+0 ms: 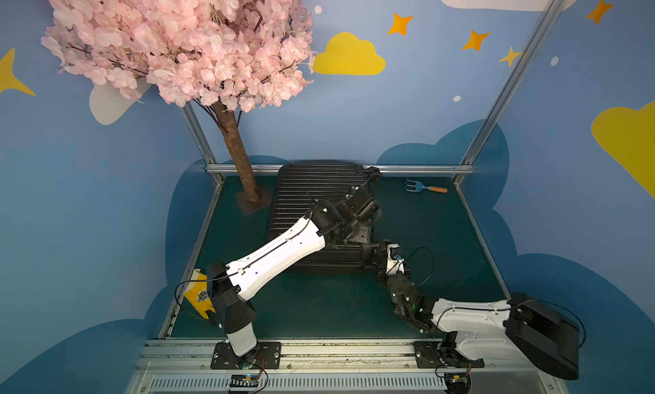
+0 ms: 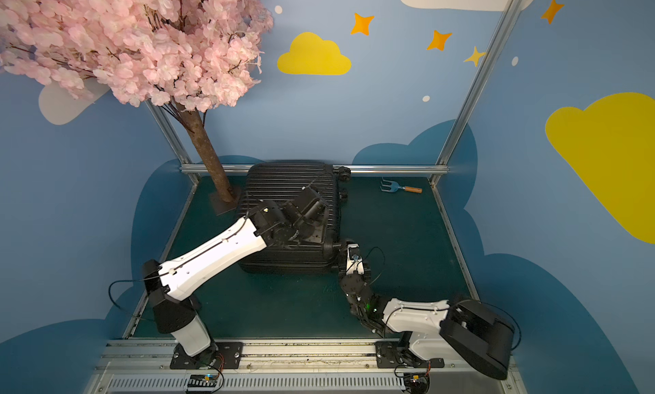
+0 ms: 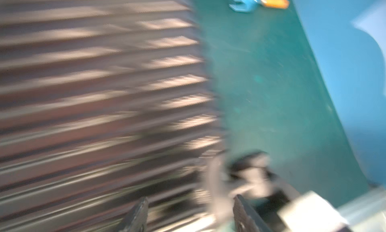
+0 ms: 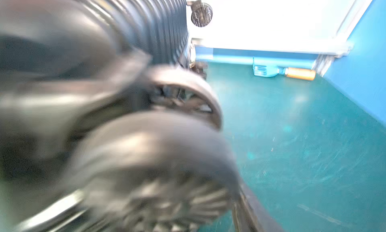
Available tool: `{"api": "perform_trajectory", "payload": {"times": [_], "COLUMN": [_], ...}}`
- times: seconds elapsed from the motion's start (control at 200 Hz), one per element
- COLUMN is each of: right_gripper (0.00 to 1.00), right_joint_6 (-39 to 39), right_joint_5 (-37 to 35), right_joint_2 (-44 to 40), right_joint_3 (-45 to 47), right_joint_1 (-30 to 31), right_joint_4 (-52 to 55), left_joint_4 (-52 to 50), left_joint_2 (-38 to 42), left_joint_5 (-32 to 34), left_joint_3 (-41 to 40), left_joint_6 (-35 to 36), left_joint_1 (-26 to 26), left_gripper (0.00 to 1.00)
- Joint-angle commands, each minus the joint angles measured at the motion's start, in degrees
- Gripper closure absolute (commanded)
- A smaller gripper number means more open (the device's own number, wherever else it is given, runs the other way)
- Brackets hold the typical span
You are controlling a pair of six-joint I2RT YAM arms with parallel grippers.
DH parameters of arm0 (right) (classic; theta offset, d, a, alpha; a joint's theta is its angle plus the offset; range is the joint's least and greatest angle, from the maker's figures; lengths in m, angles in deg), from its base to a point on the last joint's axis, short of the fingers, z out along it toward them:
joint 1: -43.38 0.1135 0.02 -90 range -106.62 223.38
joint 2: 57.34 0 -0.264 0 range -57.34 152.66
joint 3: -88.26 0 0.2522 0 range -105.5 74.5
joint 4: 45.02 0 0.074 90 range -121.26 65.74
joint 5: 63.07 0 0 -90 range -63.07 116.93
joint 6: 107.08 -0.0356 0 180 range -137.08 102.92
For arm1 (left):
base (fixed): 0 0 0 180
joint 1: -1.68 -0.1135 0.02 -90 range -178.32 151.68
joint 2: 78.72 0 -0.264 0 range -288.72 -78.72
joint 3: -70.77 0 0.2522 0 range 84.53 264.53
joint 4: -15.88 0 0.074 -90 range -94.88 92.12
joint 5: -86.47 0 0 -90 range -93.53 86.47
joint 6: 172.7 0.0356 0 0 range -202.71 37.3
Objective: Open the suitcase zippers
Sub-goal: Unzip the zipper on the suitcase, then adjust the suitcase at the center of the board.
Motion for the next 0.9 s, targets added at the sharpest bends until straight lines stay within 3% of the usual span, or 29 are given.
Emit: {"api": "perform_trajectory", "payload": {"times": [0.0,0.125,0.22,0.355,0.43,0.501,0.591,0.766,0.896], "right_gripper": [0.48,0.52,0.44,0.39,0.37,0.34,0.28,0.19,0.17], "right_joint_6": [-8.9,-11.9,-10.6,-7.8,-11.2,-14.1,-16.6,-20.9,-23.4], "right_joint_5": [0.8,7.3,11.3,23.3,36.7,54.9,68.8,81.8,91.9], "right_joint_2": [-13.3,-22.9,-24.0,-17.5,-11.6,-3.9,6.5,22.1,32.2], "right_joint_3": [-8.0,-11.2,-16.4,-27.7,-34.6,-41.3,-48.9,-60.3,-68.3], "right_joint_1": [0.0,-0.9,-2.8,-8.7,-17.2,-26.3,-33.4,-41.4,-42.7], "right_joint_4": [34.1,46.5,53.4,57.7,60.1,60.6,59.5,59.4,57.6], "left_joint_4": [-6.2,0.6,3.5,8.0,11.6,15.1,19.9,23.0,27.6], "left_joint_2": [6.2,11.7,11.5,9.2,9.5,10.7,13.5,19.1,22.1], "left_joint_5": [4.2,0.2,-2.4,-4.0,-10.0,-15.7,-22.1,-27.7,-37.5], "left_joint_3": [-3.7,-13.2,-15.9,-17.7,-20.4,-23.8,-29.3,-36.6,-42.2], "left_joint_6": [2.2,5.3,4.8,3.6,2.5,2.3,2.5,0.5,-4.0], "left_joint_1": [-11.1,-26.1,-32.8,-36.0,-37.5,-37.6,-37.7,-38.0,-38.0], "left_gripper": [0.3,0.18,0.14,0.07,0.05,0.04,0.03,0.01,0.0]}}
